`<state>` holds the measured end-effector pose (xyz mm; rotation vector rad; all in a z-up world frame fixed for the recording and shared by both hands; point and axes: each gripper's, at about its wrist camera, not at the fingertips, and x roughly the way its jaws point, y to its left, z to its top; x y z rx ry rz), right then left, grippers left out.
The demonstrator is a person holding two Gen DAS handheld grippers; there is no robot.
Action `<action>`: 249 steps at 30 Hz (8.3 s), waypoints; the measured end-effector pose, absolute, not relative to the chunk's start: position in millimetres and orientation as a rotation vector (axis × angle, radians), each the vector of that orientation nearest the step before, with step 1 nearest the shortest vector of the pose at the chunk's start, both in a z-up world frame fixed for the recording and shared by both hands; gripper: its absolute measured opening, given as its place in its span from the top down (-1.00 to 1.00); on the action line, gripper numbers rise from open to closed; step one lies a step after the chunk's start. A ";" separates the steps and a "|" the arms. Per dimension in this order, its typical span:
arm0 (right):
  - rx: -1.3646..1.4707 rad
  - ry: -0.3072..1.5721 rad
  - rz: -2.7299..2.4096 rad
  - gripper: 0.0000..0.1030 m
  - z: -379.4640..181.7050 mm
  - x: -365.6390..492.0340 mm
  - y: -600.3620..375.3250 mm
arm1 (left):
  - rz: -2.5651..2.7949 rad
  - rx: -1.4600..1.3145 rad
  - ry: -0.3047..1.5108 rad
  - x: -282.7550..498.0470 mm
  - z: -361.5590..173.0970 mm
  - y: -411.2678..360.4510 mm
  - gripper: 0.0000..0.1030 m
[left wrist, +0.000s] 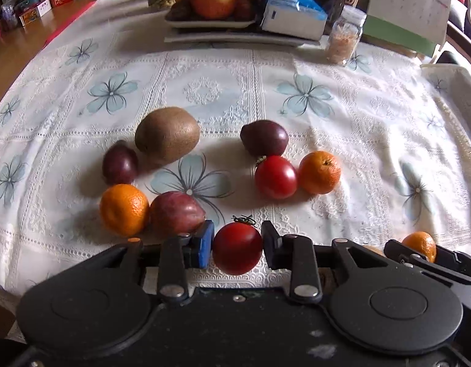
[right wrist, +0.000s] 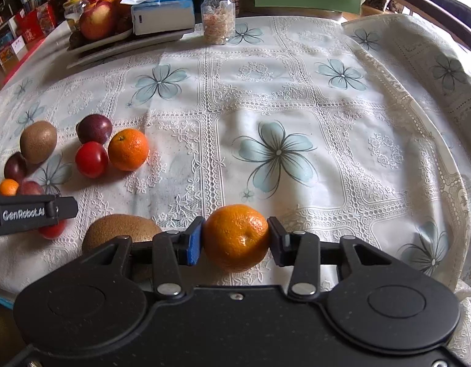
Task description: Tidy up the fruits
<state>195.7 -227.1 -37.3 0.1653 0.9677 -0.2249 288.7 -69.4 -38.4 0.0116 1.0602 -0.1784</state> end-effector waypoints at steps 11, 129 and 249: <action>0.206 0.942 -0.240 0.01 -31.3 193.6 -233.3 | -0.217 -0.034 1.083 282.1 -24.3 -66.4 0.36; 0.054 0.928 -0.159 -0.03 -0.5 -30.2 -141.2 | -0.111 -0.024 1.061 35.7 -7.5 31.0 0.35; 0.193 1.105 -0.075 -0.18 -12.1 199.9 -171.7 | -0.144 0.081 1.204 309.5 -1.9 19.0 0.35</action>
